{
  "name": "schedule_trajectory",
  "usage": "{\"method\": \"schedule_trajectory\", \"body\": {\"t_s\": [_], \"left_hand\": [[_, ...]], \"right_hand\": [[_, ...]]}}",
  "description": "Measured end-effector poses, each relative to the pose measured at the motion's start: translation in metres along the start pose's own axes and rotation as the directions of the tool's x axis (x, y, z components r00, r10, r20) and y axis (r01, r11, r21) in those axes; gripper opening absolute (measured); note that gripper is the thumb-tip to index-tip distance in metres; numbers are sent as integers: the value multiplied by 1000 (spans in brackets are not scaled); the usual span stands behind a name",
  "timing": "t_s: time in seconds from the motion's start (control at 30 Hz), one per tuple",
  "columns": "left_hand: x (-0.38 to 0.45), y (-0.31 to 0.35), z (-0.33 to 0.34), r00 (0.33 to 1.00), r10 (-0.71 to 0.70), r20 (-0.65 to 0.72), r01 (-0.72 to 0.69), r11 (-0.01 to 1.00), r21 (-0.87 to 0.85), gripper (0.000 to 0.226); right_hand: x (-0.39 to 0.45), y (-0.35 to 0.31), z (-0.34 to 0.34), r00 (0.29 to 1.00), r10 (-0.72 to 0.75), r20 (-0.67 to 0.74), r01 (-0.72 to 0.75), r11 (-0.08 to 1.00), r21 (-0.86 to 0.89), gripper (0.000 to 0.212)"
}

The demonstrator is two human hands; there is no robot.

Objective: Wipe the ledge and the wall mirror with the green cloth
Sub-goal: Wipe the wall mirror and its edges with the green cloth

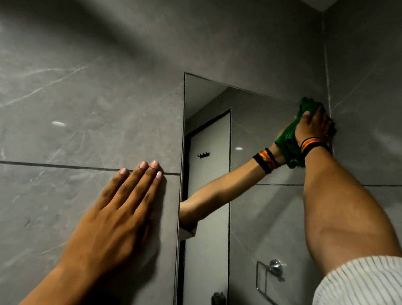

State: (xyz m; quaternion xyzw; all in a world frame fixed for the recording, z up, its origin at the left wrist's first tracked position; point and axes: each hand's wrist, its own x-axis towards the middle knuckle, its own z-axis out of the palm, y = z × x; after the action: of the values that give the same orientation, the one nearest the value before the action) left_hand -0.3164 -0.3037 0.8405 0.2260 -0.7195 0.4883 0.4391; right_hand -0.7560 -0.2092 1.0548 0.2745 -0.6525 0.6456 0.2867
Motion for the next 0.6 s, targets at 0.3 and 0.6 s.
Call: {"method": "schedule_trajectory", "body": {"t_s": [0.3,0.6], "left_hand": [[0,-3,1,1000,6,7,-6,1000,5,74],[-1,2,-4,1000,-3,19,4,998,-57,70]], "right_hand": [[-14,33,1,990,136,-24,-135,990,42,58],[-119,130,3,977,206,-60,-202,977,72,56]]}}
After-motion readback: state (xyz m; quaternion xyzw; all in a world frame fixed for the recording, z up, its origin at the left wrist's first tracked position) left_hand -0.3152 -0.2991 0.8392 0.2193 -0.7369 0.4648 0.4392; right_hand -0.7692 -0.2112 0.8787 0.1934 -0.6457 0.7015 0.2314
